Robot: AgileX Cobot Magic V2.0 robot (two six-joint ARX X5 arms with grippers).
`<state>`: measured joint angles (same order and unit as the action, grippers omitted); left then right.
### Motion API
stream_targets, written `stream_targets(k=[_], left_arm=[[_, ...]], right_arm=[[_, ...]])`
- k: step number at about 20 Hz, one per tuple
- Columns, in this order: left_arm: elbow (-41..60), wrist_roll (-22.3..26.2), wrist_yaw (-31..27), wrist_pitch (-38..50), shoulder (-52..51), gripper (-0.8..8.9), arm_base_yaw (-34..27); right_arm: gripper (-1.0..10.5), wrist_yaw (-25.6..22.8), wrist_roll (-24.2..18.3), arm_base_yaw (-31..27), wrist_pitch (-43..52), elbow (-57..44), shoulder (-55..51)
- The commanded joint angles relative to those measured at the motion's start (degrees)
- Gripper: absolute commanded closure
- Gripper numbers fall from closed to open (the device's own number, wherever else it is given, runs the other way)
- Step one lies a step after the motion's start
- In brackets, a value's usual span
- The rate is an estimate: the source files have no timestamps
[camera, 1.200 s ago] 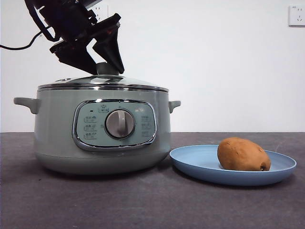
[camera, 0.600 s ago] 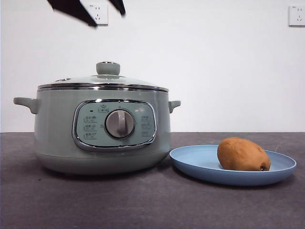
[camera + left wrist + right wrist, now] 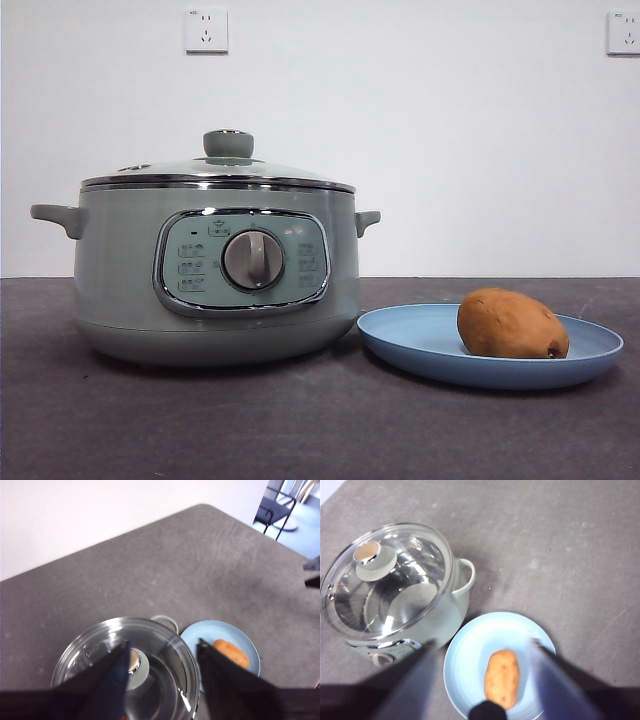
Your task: Take the potato out from the steamer,put the potato on the plate,close the lid
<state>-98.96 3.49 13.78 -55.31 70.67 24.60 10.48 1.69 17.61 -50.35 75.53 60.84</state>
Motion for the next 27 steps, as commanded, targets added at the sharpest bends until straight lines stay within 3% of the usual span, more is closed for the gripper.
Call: stream_targets(k=[1, 13, 15, 19, 22, 27], left_arm=[[0.2, 1.0, 0.0, -1.5, 0.0, 8.17, 0.1], [0.2, 0.7, -0.3, -3.9, 0.3, 8.17, 0.1], [0.2, 3.0, -1.8, -4.4, -1.8, 8.17, -0.4], [2.1, 2.1, -1.6, -4.7, -7.2, 8.17, -2.4], [13.0, 1.2, -0.5, 7.5, -13.8, 8.17, -4.0], [44.9, -4.6, 0.1, 34.5, -30.1, 8.17, -8.8]], right_arm=[[9.5, -0.1, -0.5, 0.1, 1.2, 0.1, -0.2], [9.5, -0.1, 0.9, 0.0, 1.4, 0.1, -0.2], [9.5, -0.1, 0.9, 0.0, 1.4, 0.1, -0.2], [9.5, -0.1, 0.9, 0.0, 1.4, 0.1, -0.2], [9.5, -0.1, 0.9, 0.0, 1.4, 0.1, -0.2], [9.5, -0.1, 0.9, 0.0, 1.4, 0.1, -0.2]])
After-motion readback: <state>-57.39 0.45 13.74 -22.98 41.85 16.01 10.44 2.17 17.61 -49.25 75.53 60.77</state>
